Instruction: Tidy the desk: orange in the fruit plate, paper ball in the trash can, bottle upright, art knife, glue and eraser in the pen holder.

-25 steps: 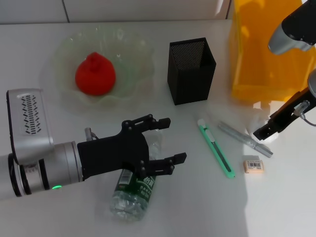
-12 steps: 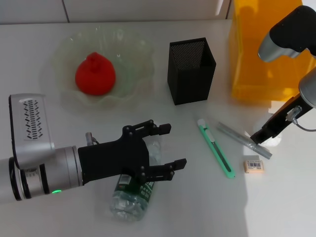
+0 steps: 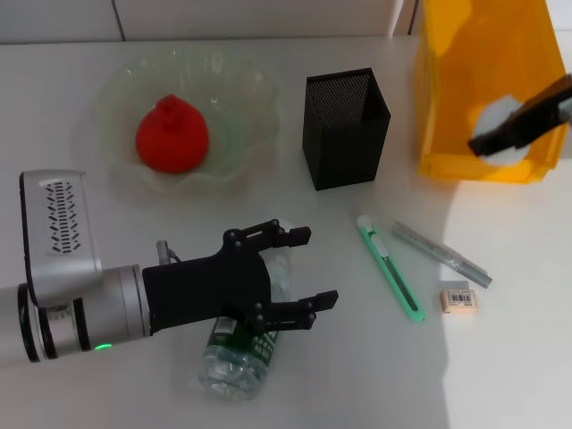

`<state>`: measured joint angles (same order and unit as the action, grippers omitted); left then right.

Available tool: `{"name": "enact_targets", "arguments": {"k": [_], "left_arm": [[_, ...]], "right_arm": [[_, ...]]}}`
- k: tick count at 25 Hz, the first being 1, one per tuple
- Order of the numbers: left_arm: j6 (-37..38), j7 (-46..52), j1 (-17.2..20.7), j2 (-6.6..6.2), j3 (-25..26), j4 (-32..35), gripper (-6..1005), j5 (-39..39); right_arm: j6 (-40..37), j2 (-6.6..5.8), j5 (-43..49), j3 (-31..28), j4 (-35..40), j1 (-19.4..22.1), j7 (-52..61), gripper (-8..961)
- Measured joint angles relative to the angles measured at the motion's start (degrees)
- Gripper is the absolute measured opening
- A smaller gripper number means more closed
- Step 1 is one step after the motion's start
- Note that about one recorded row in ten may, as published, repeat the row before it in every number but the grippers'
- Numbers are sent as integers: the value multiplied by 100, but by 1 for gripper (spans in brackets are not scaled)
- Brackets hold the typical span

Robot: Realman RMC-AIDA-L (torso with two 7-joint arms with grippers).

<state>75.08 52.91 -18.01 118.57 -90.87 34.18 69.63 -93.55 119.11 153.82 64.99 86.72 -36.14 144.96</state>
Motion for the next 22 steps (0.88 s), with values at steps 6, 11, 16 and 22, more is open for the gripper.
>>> {"name": "enact_targets", "arguments": {"k": [6,11,16,22], "left_arm": [[2,0,-9,1,-35,0,830,8],[0,0,-18,6,-70,0,830,9],[4,0,-19,12,-76,1,830,9],[55,18,-19,18,-79,56,829,-13]], "right_arm": [[1568,-2,58,-168,-246,106,-262,550],[2452,-3,86,-158,-1029,63,-372,561],[2743,0,139,-160,-1296,33,-466,572],[2748,5,117,-162,-1156,90,-475,672]]}}
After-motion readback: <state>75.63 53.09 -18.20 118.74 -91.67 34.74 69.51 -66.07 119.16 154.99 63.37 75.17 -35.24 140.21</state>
